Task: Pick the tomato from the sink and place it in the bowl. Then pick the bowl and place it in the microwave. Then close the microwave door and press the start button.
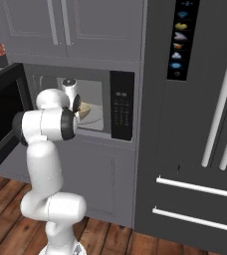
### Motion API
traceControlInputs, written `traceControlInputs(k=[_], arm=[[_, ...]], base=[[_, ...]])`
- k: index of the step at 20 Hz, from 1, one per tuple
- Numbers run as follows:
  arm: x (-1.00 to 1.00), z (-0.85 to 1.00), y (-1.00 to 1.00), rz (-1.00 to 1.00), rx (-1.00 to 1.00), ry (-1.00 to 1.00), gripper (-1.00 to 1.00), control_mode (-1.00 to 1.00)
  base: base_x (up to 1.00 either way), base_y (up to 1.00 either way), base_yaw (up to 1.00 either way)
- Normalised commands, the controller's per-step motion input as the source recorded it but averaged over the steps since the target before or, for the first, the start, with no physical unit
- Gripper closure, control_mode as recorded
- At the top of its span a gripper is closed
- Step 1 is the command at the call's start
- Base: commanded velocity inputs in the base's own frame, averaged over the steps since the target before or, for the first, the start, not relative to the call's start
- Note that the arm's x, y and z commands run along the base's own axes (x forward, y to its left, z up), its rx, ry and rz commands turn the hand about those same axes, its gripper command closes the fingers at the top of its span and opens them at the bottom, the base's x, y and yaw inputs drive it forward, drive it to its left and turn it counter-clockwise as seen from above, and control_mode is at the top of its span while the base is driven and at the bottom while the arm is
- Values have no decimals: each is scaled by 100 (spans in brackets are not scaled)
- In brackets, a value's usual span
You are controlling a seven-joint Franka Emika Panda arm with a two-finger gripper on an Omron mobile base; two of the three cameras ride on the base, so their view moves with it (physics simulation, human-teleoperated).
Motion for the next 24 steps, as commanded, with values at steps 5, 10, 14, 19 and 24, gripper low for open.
traceControlInputs(k=[5, 10, 14, 19, 24], arm=[[73, -38, 1, 0, 0, 2, 100, -100], [44, -24, 2, 0, 0, 0, 100, -100], [-4, 2, 0, 0, 0, 0, -100, -100], [-65, 34, 0, 0, 1, 0, -100, -100], [-100, 49, -2, 0, 5, 1, -100, -100]], base=[[0, 0, 0], [0, 0, 0], [0, 0, 0], [0, 0, 0], [0, 0, 0]])
